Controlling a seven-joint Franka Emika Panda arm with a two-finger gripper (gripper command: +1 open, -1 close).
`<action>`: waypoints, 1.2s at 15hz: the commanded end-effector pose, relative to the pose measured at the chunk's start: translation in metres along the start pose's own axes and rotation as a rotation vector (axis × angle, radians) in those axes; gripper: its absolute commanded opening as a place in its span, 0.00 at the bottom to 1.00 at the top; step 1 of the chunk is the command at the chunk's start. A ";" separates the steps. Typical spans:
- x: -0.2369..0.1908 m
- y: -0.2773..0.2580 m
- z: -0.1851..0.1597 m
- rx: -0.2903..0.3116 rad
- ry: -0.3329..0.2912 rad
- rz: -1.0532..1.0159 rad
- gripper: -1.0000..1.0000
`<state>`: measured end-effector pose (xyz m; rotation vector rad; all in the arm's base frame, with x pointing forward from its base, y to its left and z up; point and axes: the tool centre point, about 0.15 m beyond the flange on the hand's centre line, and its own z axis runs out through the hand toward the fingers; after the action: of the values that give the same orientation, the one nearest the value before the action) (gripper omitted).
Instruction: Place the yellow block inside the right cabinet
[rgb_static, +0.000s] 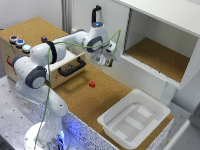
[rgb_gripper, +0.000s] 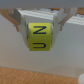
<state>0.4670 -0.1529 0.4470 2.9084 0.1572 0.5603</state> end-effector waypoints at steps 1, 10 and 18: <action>0.064 0.057 0.029 0.045 0.006 0.007 0.00; 0.138 0.089 0.060 0.067 0.125 0.042 0.00; 0.178 0.102 0.057 0.088 0.198 0.039 0.00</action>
<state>0.6251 -0.2180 0.4731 2.8345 0.0787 0.8667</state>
